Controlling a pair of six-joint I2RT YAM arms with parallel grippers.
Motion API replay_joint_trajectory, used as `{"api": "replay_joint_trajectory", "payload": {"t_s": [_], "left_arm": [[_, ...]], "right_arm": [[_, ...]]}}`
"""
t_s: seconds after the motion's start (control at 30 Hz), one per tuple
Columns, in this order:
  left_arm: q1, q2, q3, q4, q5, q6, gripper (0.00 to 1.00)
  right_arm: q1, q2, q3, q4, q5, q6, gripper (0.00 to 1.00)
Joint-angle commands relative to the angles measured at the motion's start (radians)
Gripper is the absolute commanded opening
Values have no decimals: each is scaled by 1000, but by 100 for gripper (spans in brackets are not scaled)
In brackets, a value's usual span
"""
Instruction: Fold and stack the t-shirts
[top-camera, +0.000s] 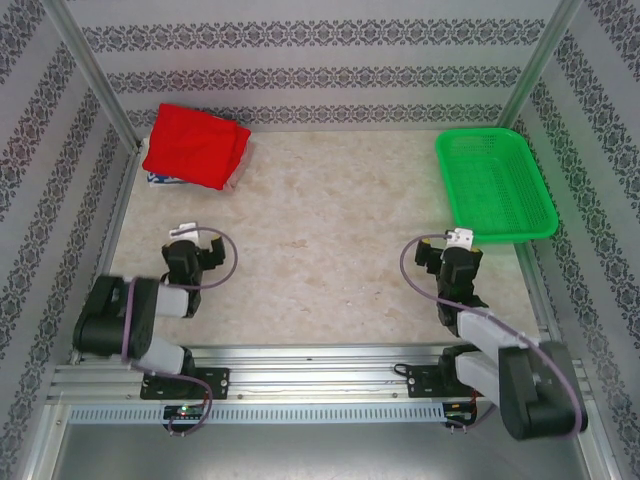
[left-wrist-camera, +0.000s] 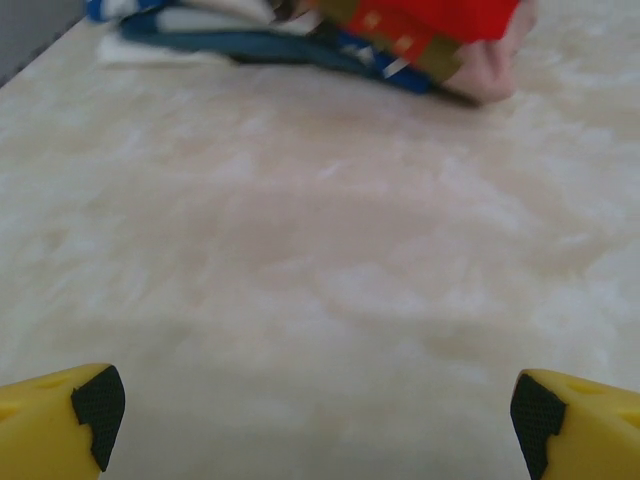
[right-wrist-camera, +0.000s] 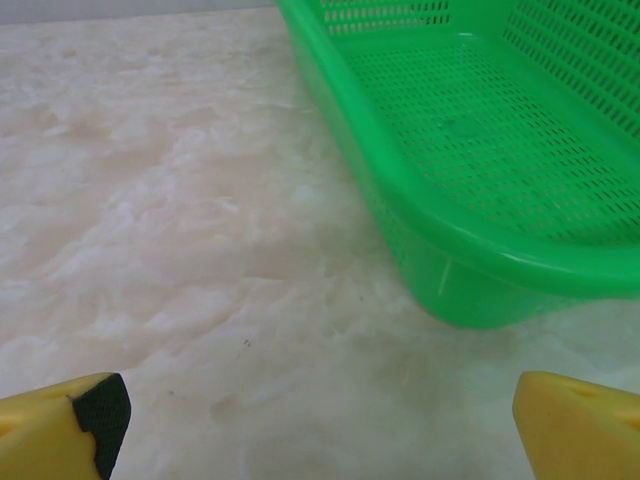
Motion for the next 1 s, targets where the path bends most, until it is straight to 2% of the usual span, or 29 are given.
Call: {"api": "replay_joint_trajectory", "payload": {"t_s": [0.0, 0.07, 0.13, 0.17, 0.2, 0.23, 0.3, 0.4, 0.97], "left_arm": [[12, -32, 56, 12, 60, 38, 100], [19, 52, 36, 198, 80, 50, 100], [23, -12, 80, 2, 76, 30, 100], [21, 23, 84, 59, 71, 43, 100], [19, 27, 83, 65, 74, 42, 100], [19, 8, 98, 0, 73, 37, 100], [20, 23, 88, 49, 71, 43, 100], [19, 17, 91, 29, 71, 42, 100], [19, 15, 83, 45, 75, 44, 100]], "right_arm": [[-21, 139, 79, 255, -55, -65, 98], [-31, 245, 129, 287, -80, -79, 98], [-39, 380, 153, 351, -107, -74, 98], [-41, 424, 154, 427, -103, -73, 98], [-49, 377, 185, 310, -111, -62, 98], [-54, 360, 205, 242, -118, -59, 98], [-51, 406, 174, 386, -115, -64, 98], [-49, 367, 195, 286, -122, -70, 98], [-64, 375, 190, 303, -199, -79, 98]]}}
